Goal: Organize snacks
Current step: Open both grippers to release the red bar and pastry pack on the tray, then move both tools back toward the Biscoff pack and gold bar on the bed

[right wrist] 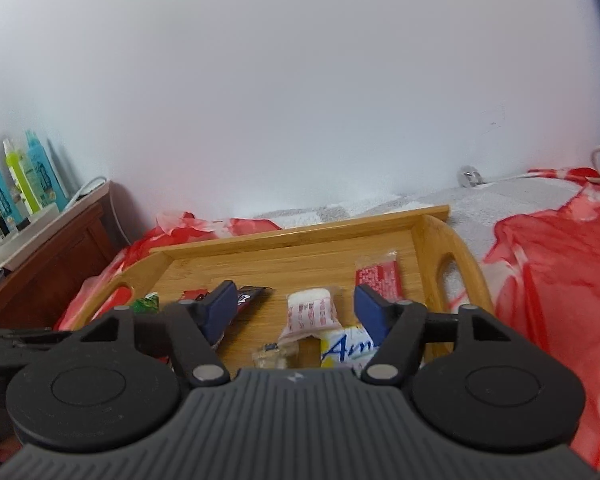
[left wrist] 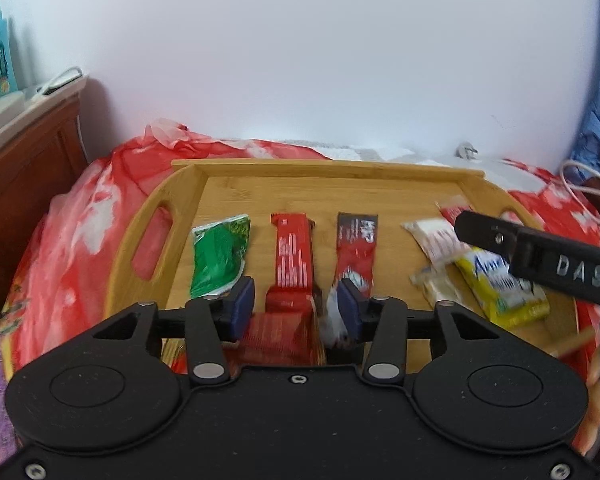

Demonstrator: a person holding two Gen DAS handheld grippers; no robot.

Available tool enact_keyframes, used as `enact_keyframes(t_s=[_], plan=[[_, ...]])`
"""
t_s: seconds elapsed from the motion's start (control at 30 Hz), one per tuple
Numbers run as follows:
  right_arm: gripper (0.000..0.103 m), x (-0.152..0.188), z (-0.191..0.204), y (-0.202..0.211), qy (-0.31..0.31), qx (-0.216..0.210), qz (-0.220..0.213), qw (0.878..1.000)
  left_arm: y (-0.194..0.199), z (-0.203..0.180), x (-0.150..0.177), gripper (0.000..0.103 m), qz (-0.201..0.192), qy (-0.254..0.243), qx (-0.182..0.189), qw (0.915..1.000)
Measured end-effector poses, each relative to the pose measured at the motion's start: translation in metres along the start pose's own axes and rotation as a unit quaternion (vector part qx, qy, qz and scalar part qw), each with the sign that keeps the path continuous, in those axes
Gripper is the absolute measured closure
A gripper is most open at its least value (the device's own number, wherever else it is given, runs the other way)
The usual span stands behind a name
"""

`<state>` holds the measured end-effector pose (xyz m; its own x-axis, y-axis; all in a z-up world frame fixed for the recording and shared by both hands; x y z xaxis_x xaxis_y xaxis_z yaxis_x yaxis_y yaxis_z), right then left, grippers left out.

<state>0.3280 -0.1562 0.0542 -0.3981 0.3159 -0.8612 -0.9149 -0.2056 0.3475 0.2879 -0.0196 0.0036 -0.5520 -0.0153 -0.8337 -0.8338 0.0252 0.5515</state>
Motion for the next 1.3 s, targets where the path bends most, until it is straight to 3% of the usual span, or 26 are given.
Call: enact_keyframes(t_s=[0.23,0.5,0.7,0.97,1.3], plan=[[0.018,0.002,0.0,0.04,-0.017,0.01,-0.013,1.0,0.042,-0.002,0.002,0.052,-0.017,-0.009,0.021,0.9996],[0.013,0.007,0.007,0.091,-0.027,0.01,-0.043,0.999,0.084,-0.004,0.006,0.037,-0.037,-0.014,0.034,0.9986],[0.009,0.023,0.016,0.116,-0.009,0.009,-0.035,0.999,0.115,-0.003,0.021,0.026,-0.042,-0.025,0.043,0.9979],[0.002,0.046,0.03,0.148,0.033,0.009,-0.036,0.999,0.146,-0.002,0.045,0.02,-0.048,-0.043,0.052,0.9966],[0.0,0.066,0.039,0.164,0.054,0.013,-0.033,0.998,0.167,0.008,0.073,0.017,-0.051,-0.044,0.044,0.9968]])
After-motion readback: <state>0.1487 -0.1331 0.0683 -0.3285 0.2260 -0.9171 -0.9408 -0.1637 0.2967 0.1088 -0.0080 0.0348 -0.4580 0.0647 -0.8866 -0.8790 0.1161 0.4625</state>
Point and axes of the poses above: each gripper's, at about its wrist camera, not at the fingertips, and y roughly against the way its jaws point, z to its left, x to its underside, the point moved 6 cm from there along -y, roughly the way its jaws point, and after that the axes turned 9 degrees about -z, right-handed, at the moved point
